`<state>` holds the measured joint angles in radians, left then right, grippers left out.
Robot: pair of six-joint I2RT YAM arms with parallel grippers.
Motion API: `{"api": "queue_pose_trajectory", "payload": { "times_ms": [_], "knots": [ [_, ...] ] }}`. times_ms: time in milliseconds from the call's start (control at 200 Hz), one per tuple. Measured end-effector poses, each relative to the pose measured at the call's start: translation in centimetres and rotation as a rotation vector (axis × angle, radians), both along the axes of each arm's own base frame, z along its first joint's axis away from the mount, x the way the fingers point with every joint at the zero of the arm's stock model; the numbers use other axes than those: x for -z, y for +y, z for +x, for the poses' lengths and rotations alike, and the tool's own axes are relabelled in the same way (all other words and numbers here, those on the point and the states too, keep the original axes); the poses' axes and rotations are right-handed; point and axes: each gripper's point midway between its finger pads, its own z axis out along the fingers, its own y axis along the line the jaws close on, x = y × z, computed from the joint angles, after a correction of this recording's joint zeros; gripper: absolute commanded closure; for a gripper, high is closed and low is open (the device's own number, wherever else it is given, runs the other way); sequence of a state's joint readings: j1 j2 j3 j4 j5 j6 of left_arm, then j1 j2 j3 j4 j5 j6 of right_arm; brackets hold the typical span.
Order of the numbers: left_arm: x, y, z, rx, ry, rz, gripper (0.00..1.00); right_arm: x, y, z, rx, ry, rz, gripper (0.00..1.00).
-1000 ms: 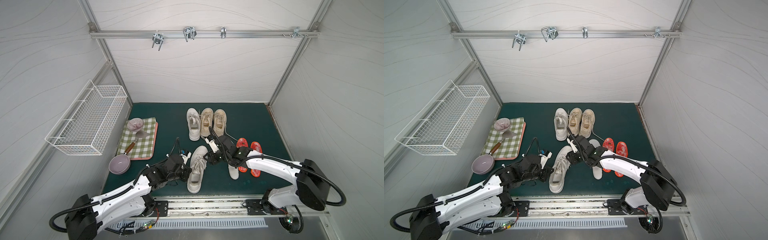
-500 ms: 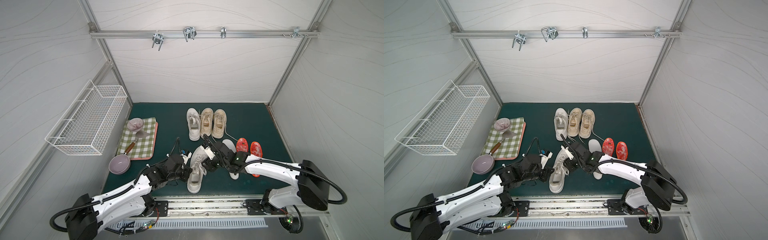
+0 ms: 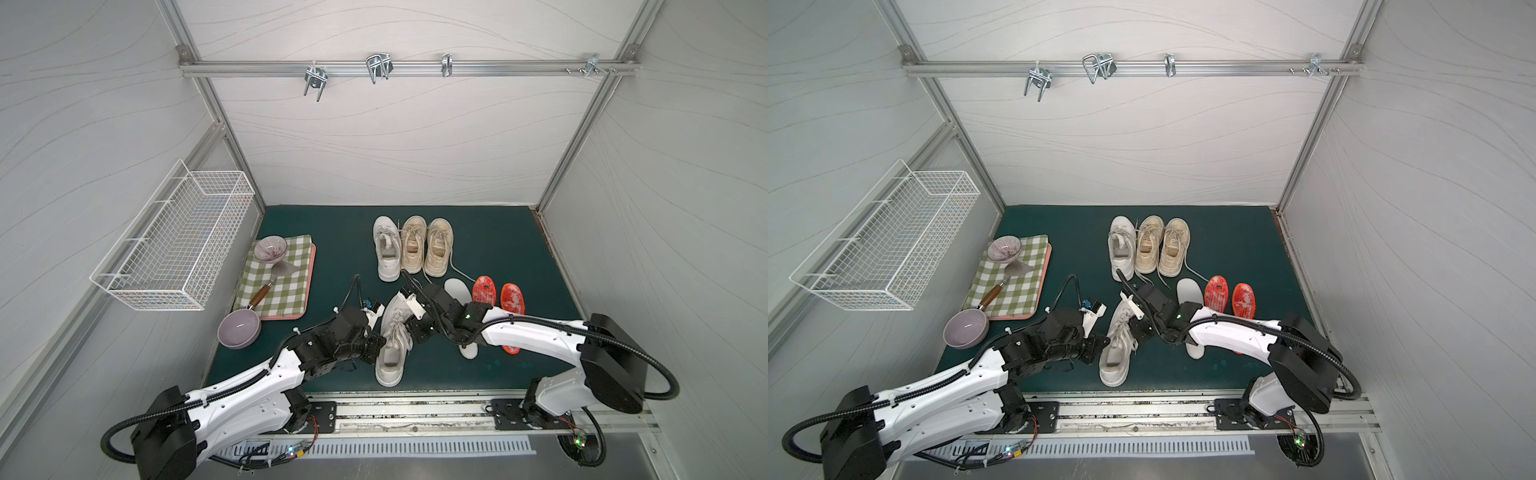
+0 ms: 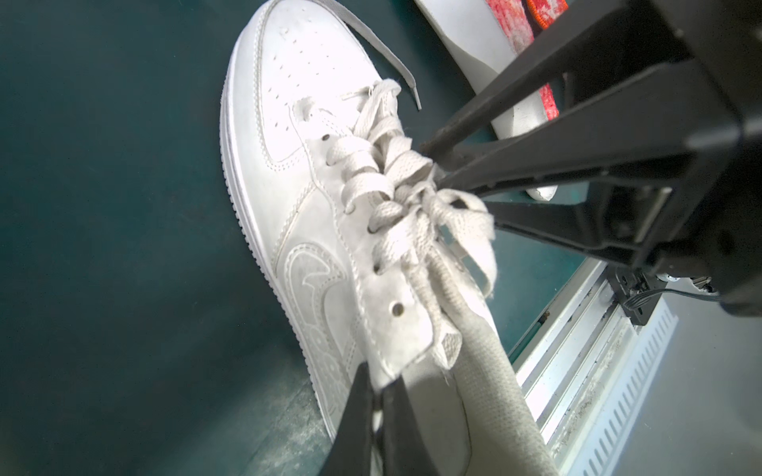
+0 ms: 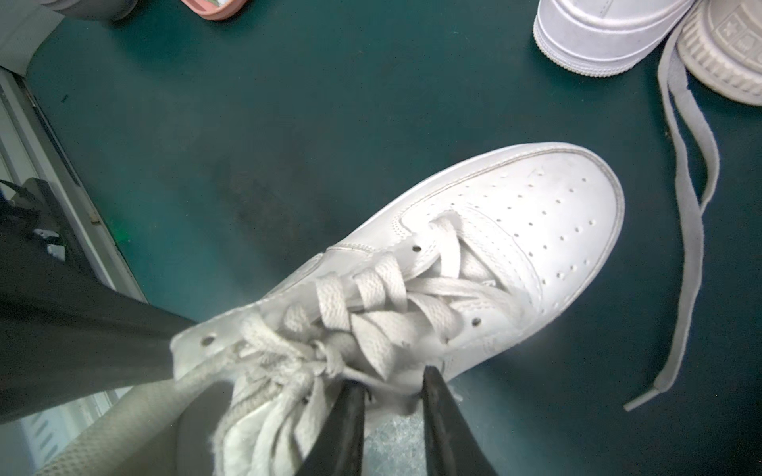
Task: Remove the insole from the shoe
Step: Untie the shoelace on the shoe.
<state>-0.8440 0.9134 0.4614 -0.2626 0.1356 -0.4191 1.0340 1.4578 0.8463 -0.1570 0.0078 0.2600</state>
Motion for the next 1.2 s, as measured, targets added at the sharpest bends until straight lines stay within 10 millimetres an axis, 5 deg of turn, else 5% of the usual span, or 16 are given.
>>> {"api": "queue_pose_trajectory", "payload": {
  "times_ms": [420,845,1200],
  "knots": [
    [-0.1,0.3,0.1,-0.015,-0.010,0.005,1.00,-1.5,-0.9,0.7,0.043,-0.057,0.014,0.99],
    [-0.1,0.7,0.4,-0.037,-0.024,0.015,1.00,-2.5,-3.0,1.9,0.151,-0.093,0.007,1.00],
    [-0.3,0.8,0.5,-0.048,-0.030,0.012,1.00,-3.2,-7.1,4.7,0.338,-0.048,0.025,1.00]
  ]
}}
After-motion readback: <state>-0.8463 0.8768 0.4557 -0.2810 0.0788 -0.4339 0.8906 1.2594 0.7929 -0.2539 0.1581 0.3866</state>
